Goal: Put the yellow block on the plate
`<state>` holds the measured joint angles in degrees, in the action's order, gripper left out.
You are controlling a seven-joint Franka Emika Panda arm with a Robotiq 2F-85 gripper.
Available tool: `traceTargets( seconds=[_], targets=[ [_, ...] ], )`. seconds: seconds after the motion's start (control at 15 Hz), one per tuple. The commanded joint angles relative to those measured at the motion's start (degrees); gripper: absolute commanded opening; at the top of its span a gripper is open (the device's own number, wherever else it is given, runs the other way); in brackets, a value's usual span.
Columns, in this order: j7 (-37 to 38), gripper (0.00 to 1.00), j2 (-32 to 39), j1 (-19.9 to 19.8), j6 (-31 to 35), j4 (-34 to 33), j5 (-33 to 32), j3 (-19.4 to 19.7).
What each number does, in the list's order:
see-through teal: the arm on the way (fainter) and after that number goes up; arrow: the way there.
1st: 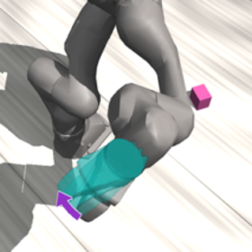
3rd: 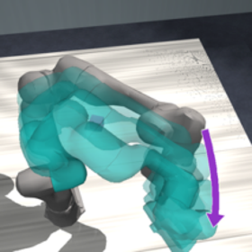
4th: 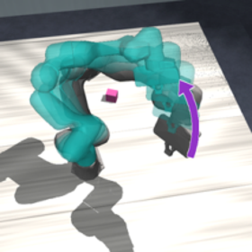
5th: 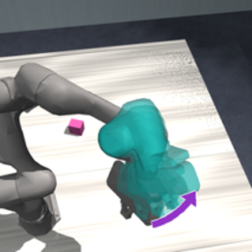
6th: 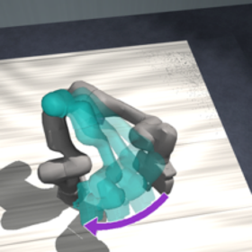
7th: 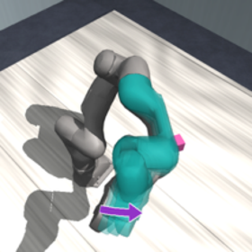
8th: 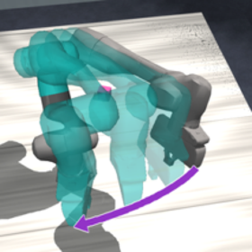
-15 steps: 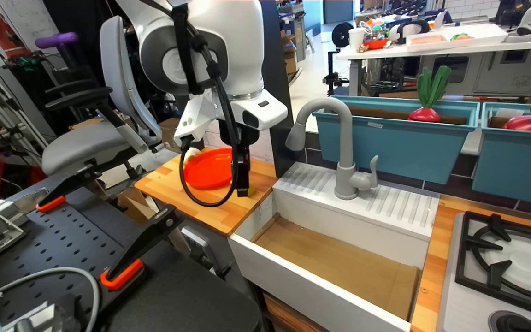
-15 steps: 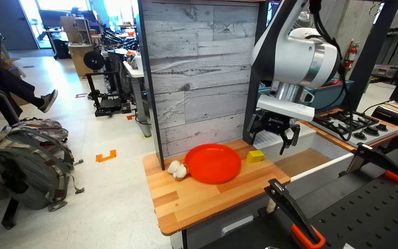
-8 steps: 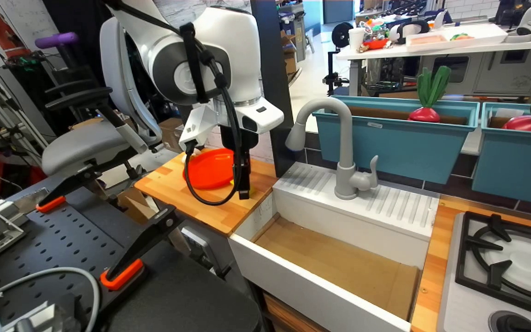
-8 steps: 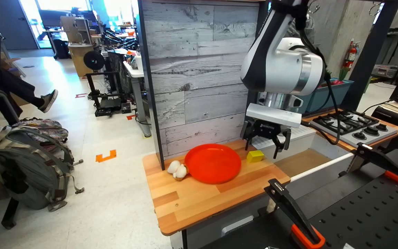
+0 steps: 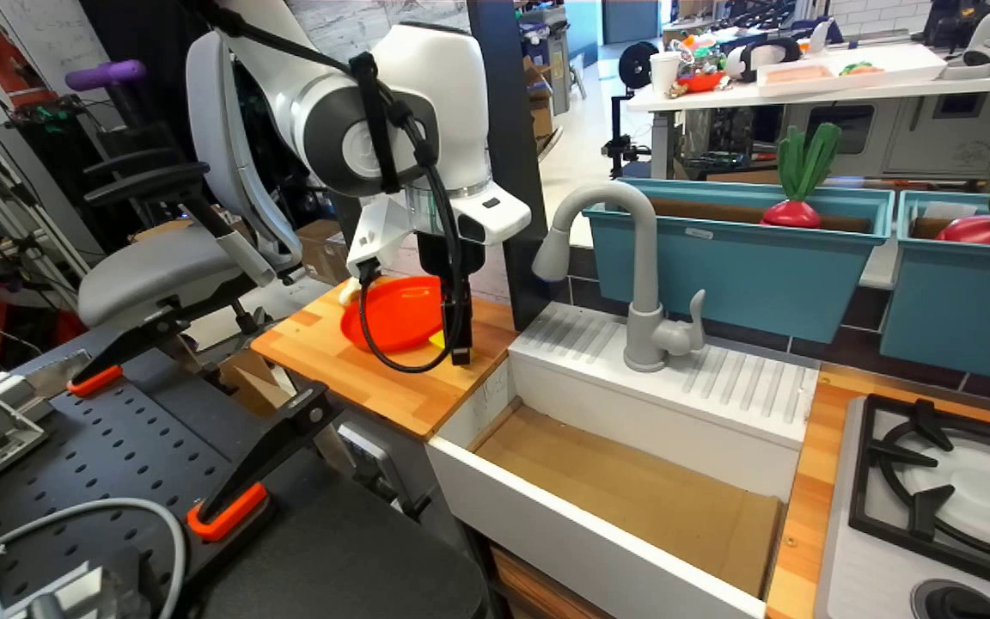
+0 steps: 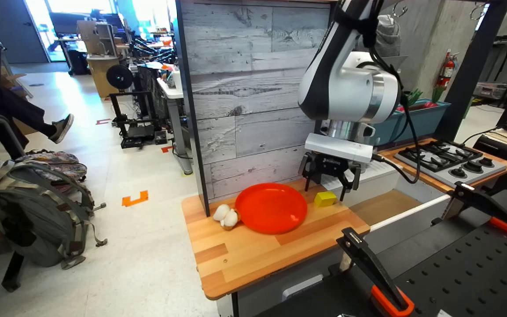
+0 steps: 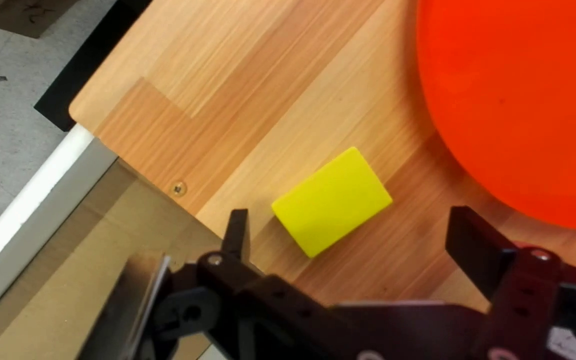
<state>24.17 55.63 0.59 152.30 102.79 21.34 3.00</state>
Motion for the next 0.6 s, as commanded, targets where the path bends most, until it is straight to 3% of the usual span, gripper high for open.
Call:
traceTargets(
  seconds=[0.0,0.53],
  targets=[
    [1.33,1.0,1.77,0.61,-2.38,-3.34,-1.47,0.72],
    [1.12,1.0,3.3,1.37,-2.5,-4.51,-3.51,1.09]
  ],
)
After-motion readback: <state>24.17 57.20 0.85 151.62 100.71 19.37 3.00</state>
